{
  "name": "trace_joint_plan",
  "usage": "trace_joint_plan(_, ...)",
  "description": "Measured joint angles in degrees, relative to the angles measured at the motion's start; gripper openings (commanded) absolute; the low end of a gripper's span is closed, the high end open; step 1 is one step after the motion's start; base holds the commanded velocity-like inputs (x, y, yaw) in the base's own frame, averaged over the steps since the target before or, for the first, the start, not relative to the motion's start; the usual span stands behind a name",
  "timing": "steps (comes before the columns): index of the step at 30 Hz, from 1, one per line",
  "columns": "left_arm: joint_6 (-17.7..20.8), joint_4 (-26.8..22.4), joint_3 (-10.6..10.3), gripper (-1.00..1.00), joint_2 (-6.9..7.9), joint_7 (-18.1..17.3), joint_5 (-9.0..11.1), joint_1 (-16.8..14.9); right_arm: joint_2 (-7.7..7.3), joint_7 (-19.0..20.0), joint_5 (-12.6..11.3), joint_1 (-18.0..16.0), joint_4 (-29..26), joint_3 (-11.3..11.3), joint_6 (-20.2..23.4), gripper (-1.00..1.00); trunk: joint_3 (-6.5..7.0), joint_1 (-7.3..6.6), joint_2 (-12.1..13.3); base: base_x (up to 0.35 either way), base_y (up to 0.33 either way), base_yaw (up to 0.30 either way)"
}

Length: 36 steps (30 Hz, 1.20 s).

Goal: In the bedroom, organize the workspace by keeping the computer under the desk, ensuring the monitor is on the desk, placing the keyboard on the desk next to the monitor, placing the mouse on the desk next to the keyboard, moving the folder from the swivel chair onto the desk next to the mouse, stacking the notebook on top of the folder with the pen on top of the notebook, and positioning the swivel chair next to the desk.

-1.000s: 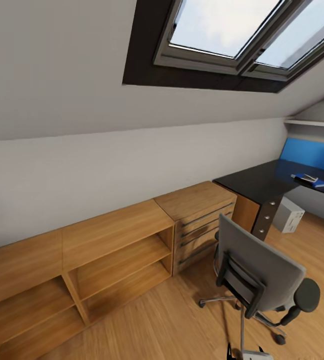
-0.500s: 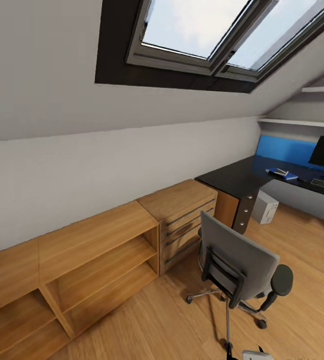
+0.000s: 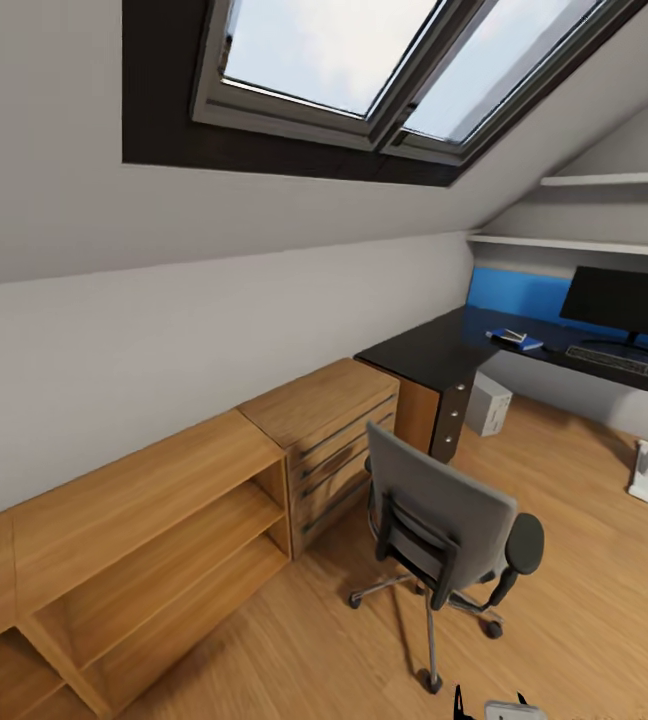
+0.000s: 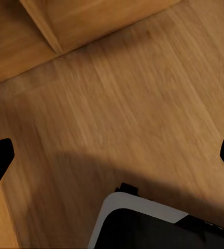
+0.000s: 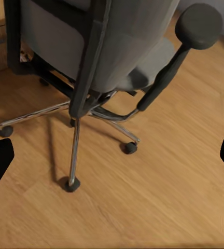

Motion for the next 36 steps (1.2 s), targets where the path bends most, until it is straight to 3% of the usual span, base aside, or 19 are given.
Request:
trace_joint_plan(12,0.0,0.0,0.0,1.00,0.00,0.0,0.0,0.0,0.00,0.0,0.0,0.0,0.0,0.0,0.0,1.00,0.00,0.01,0.0,0.242,0.078,-0.254)
trace_joint_plan(36,0.1,0.0,0.1,1.00,0.07,0.0,0.0,0.0,0.00,0.0,0.0,0.0,0.0,0.0,0.0,1.00,0.00,0.03,0.0,0.011,0.003,-0.254)
